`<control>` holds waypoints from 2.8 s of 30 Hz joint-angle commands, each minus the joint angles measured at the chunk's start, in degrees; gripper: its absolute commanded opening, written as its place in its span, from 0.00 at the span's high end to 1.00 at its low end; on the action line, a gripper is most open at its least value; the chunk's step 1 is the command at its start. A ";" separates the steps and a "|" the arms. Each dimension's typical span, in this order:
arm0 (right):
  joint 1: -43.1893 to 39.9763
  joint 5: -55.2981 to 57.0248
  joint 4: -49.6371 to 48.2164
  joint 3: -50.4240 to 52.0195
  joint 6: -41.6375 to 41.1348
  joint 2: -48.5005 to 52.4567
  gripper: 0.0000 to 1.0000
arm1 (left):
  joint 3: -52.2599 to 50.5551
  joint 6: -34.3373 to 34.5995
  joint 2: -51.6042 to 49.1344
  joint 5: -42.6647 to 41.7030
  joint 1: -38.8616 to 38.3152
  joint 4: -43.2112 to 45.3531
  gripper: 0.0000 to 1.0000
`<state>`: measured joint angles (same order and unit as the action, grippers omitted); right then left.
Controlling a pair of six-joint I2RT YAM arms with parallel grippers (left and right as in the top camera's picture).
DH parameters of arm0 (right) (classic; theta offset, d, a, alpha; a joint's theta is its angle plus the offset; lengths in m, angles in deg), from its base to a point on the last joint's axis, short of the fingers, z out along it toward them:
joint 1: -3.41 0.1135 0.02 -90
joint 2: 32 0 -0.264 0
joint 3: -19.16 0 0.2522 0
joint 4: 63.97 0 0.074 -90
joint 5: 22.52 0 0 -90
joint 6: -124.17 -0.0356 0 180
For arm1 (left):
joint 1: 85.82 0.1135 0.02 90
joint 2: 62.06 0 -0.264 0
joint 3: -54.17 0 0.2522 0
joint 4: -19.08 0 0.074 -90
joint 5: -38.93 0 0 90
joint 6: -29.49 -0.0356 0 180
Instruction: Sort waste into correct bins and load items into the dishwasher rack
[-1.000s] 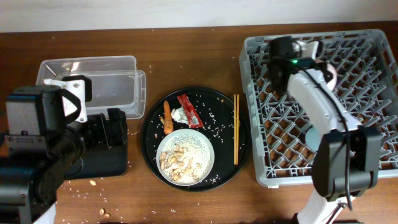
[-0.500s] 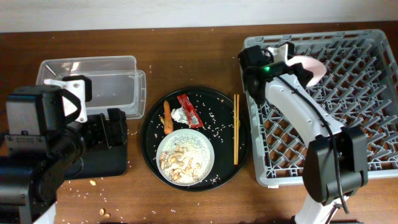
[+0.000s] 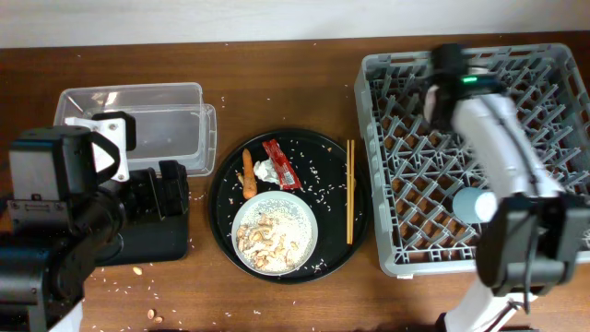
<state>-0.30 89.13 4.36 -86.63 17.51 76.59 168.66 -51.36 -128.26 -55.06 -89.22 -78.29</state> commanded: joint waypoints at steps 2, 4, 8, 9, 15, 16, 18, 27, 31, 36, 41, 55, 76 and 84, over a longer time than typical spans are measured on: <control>-12.35 -31.47 0.09 -1.09 -3.78 -2.34 0.52 | 0.09 0.24 0.55 0.81 0.20 -0.04 0.01; -14.73 -32.68 0.52 -1.09 -3.78 -2.34 0.47 | 0.09 0.24 0.55 0.81 0.20 -0.04 0.01; -16.22 -33.14 1.05 -1.09 -3.28 -2.32 0.46 | 0.09 0.24 0.55 0.81 0.20 -0.04 0.01; -15.72 -33.59 0.74 -1.09 -3.32 -2.32 0.46 | 0.09 0.24 0.55 0.81 0.20 -0.04 0.01; -14.25 -36.63 -1.31 -1.09 -3.91 -2.32 0.56 | 0.09 0.24 0.55 0.81 0.20 -0.04 0.01; -14.45 -36.65 -0.90 -1.09 -5.60 -2.32 0.58 | 0.09 0.24 0.55 0.81 0.20 -0.04 0.01; -14.91 -36.70 -0.31 -1.11 -7.58 -2.45 0.59 | 0.09 0.24 0.55 0.81 0.20 -0.04 0.01; -14.67 -42.05 1.05 -2.60 -7.39 -8.09 0.53 | 0.09 0.24 0.55 0.81 0.20 -0.04 0.01; -13.09 -39.80 -2.01 -1.75 -7.43 -6.54 0.48 | 0.09 0.24 0.55 0.81 0.20 -0.04 0.01; -11.30 -38.53 -4.00 -1.11 -9.27 0.24 0.55 | 0.09 0.24 0.55 0.81 0.20 -0.04 0.01; -11.30 -38.34 -2.97 -1.14 -9.35 3.74 0.96 | 0.09 0.24 0.55 0.81 0.20 -0.04 0.01; -7.21 19.80 2.25 -3.67 -3.87 -16.06 0.96 | 0.09 0.24 0.55 0.81 0.20 -0.04 0.01; 8.48 56.70 -4.02 -1.11 5.95 5.07 0.94 | 0.09 0.24 0.55 0.81 0.20 -0.04 0.01; 7.78 59.19 -4.59 -1.11 7.26 7.06 0.91 | 0.09 0.24 0.55 0.81 0.20 -0.04 0.01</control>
<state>8.14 144.65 0.25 -87.96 23.91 83.26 168.66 -51.36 -128.26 -55.06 -89.22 -78.31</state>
